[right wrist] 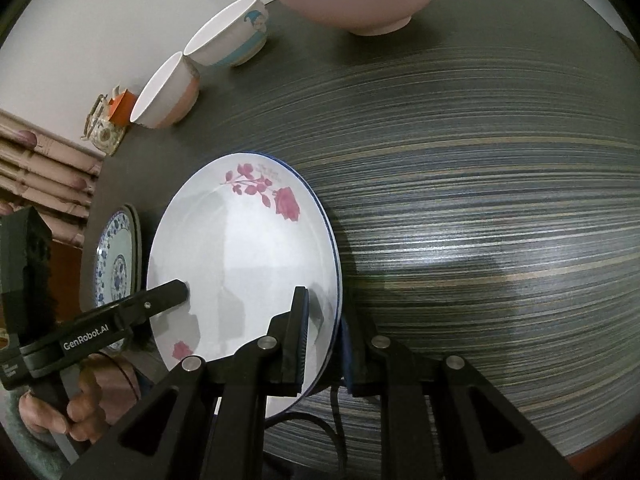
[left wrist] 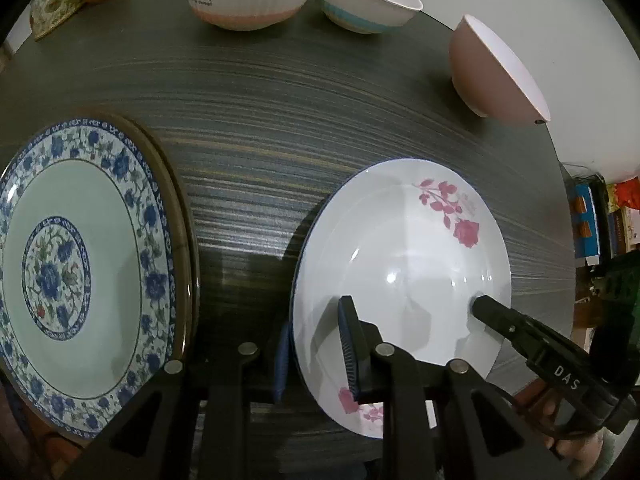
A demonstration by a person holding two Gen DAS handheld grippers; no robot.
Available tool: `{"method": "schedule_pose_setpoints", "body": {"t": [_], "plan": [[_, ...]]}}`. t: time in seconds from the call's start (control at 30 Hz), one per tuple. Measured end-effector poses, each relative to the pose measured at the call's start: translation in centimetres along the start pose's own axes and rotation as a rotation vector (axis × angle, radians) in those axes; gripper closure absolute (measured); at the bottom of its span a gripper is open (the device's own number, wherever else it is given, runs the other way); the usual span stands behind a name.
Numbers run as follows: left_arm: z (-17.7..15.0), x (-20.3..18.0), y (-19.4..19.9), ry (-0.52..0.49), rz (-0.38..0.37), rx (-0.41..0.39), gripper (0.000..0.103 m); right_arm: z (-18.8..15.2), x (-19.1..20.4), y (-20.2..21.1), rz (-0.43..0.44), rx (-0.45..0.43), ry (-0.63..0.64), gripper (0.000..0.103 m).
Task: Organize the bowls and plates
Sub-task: 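Lift and carry the pink-flower plates with both grippers toward the blue-and-white stack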
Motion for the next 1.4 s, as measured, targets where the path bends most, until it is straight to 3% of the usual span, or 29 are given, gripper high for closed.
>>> {"method": "schedule_pose_setpoints", "body": {"t": [0.83,1.4], "plan": [[0.0,-1.9,0.8,-0.040,0.026,-0.041,0.083,0.4,0.0,0.2,-0.018,-0.019,0.018,0.090],[-0.3,-0.5,3.8,-0.024,0.019,-0.092,0.083,0.3,2.0,1.9,-0.022,-0.069,0.068,0.090]]}}
Point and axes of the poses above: each gripper's, at about its wrist camera, not at the fingertips, and y roughly against the way its jaws point, x to its left, z to its top, the point moved 5 cm from there along -y, roughly the way its jaws point, and after that the axes turned 8 degrees about -y, right-handed, at the moved point
